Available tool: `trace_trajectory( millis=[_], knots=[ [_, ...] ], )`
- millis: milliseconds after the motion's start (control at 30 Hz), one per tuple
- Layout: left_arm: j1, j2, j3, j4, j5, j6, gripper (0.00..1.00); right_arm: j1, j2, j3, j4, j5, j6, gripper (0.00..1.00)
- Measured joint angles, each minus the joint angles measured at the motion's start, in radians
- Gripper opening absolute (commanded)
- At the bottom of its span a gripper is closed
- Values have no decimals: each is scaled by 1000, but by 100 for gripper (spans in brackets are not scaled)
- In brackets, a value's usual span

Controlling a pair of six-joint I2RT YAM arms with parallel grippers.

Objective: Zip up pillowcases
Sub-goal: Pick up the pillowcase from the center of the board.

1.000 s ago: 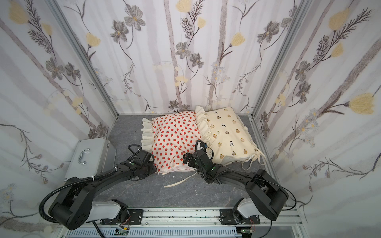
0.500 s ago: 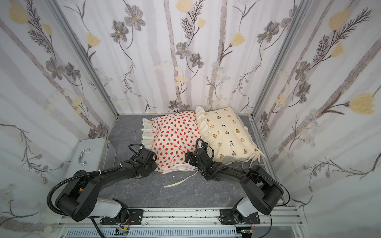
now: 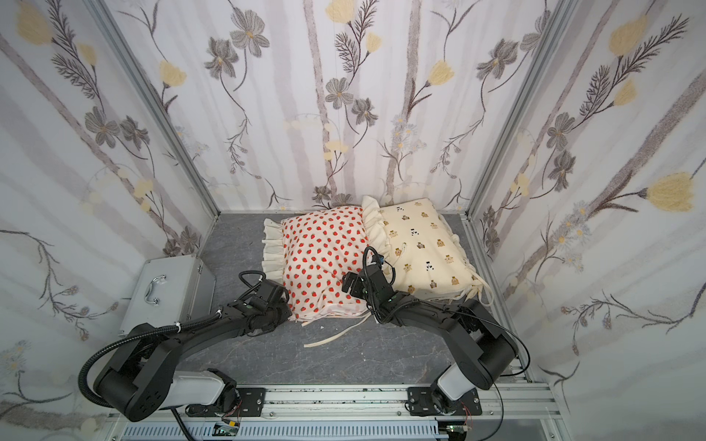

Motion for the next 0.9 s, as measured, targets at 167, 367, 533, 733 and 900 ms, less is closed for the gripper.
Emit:
trace_trajectory(
  millis=[167,367,533,733,900],
  knots=[
    [-13,-86,-8,-59,11,-3,0,35,-24,49,-45,-2,-38,100],
    [-18,-190,-25,-109,27,-12,0,126,-43,103,-103,-6,-72,100],
    [-23,-241,-30,-133,51,-23,0,220,-66,145,-182,19,-95,100],
    [-26,-270,-34,-141,82,-26,0,342,-96,163,-231,79,-100,98],
    [-27,-285,-34,-141,109,-29,0,437,-129,156,-243,106,-89,91]
  ],
)
